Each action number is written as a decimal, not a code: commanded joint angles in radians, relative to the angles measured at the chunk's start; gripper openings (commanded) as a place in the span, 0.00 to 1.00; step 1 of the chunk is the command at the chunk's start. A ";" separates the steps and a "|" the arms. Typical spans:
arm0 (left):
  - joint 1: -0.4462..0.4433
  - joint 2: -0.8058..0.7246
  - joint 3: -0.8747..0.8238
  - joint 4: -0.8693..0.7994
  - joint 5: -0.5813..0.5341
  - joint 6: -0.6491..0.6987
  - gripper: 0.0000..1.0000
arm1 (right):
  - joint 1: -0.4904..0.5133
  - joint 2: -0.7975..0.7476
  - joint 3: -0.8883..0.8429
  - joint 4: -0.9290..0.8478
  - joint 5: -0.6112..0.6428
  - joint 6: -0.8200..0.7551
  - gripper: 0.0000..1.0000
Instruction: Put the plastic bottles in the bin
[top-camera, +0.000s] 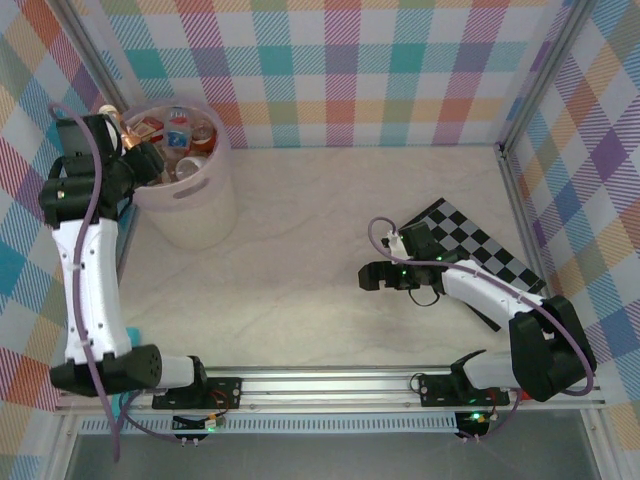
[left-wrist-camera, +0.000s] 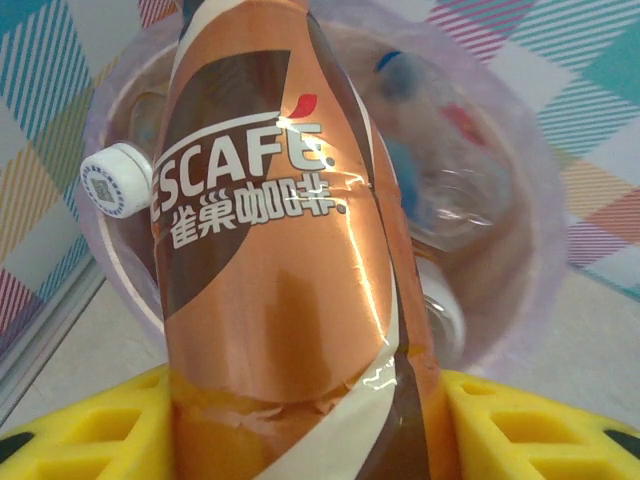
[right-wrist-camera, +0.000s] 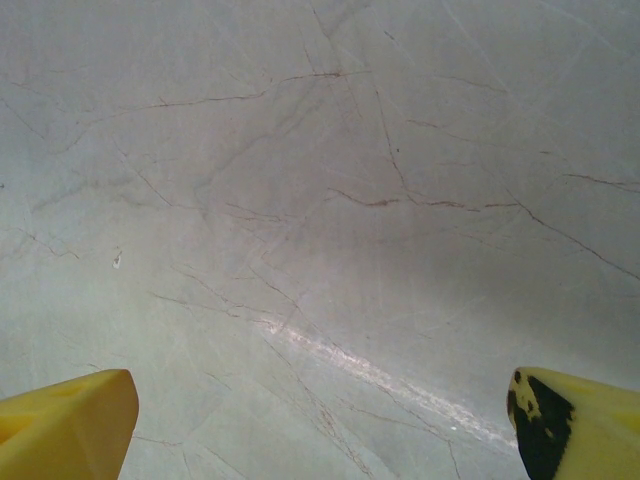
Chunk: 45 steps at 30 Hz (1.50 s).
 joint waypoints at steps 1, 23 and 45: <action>0.024 0.040 0.029 0.003 0.071 0.033 0.54 | 0.007 -0.019 -0.008 -0.002 -0.017 -0.004 0.95; 0.028 0.071 0.091 0.022 -0.090 0.136 0.80 | 0.006 0.015 0.000 0.021 -0.042 0.006 0.95; 0.028 0.180 0.027 0.099 -0.081 0.107 0.48 | 0.007 0.009 -0.007 0.012 -0.033 0.011 0.95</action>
